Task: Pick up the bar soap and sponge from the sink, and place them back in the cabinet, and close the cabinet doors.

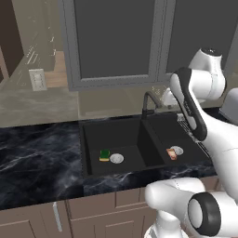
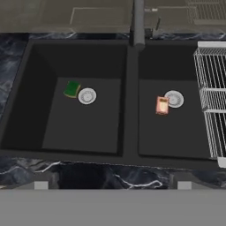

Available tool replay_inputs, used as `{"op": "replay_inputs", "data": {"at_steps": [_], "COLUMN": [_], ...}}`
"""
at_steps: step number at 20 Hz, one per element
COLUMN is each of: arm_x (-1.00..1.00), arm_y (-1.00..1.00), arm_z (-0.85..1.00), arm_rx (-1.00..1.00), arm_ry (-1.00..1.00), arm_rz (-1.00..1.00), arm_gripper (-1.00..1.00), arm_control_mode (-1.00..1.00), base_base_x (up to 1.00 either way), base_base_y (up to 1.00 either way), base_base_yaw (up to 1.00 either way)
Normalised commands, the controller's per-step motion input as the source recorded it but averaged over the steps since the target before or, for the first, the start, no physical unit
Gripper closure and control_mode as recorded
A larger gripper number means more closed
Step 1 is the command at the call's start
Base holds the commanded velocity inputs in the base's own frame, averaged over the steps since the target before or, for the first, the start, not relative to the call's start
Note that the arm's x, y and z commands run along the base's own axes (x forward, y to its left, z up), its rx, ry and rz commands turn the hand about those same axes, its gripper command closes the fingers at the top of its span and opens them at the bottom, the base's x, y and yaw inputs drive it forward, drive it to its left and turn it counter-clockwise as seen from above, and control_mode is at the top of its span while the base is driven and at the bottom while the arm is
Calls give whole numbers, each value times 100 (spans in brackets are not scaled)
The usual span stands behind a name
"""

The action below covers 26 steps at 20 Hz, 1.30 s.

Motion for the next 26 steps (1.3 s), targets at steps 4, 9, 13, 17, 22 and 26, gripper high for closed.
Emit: {"op": "replay_inputs", "data": {"at_steps": [4,9,13,17,22,26], "arm_x": [-2,0,0,0,0,0], "arm_y": [-60,-58,-56,-47,-32,-18], "arm_z": [0,0,-6,-14,-21,-27], "arm_rx": [0,0,0,0,-1,-2], "arm_ry": [0,0,0,0,0,0], "arm_rz": [0,0,0,0,0,0], "arm_gripper": [-100,-100,-100,-100,-100,-100], "arm_control_mode": [-100,-100,-100,-100,-100,-100], "base_base_x": [0,0,0,0,0,0], "base_base_y": [0,0,0,0,0,0], "base_base_yaw": [0,0,0,0,0,0]}}
